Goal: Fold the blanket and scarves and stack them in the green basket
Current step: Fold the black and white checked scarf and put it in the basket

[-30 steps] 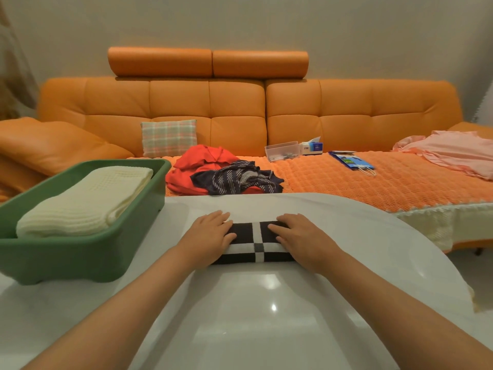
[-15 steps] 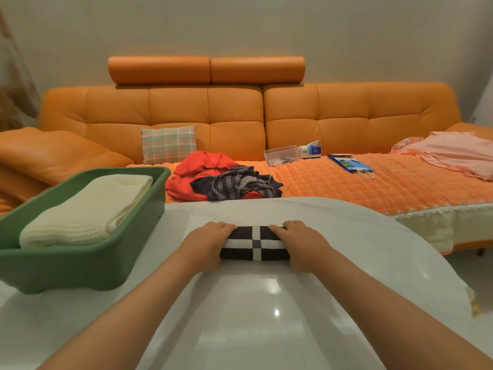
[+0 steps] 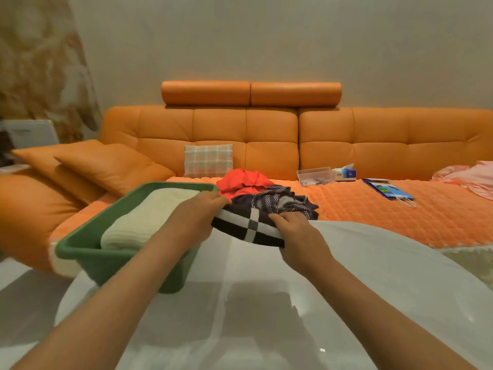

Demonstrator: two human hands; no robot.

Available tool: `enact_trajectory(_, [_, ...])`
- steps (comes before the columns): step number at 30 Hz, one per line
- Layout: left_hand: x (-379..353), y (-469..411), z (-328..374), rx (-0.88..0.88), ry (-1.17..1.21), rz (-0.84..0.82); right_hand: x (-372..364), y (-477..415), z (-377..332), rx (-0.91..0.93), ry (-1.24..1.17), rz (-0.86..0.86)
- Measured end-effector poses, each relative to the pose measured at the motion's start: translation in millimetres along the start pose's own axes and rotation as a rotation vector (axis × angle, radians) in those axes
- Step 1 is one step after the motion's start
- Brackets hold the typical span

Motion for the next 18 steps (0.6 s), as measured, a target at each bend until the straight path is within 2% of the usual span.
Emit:
enact_trajectory(6, [22, 46, -114, 0.163, 0.011, -0.025, -5, -68, -114, 0.198, 0.035, 0.037])
enact_trajectory(10, [22, 81, -167, 0.269, -0.108, -0.052, -29, -92, -179, 0.265, 0.07, 0.002])
enact_trajectory(13, [4, 103, -199, 0.305, -0.077, -0.205, -52, -100, -210, 0.286, 0.06, -0.066])
enact_trajectory(15, [-12, 117, -216, 0.364, 0.001, -0.346, -71, -101, -220, 0.255, 0.03, -0.181])
enact_trajectory(18, [-25, 130, -221, 0.482, 0.292, -0.562, -91, -99, -216, 0.127, -0.095, -0.388])
Point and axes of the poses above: each hand's wrist, its own y-axis away from the middle knuckle, its own x-axis out of the back of the hand, z = x × y, the point moved 6 cm from there along -y, towards the middle knuckle, and after that the axes turned 14 degrees about -y, right-handed, at the moved point
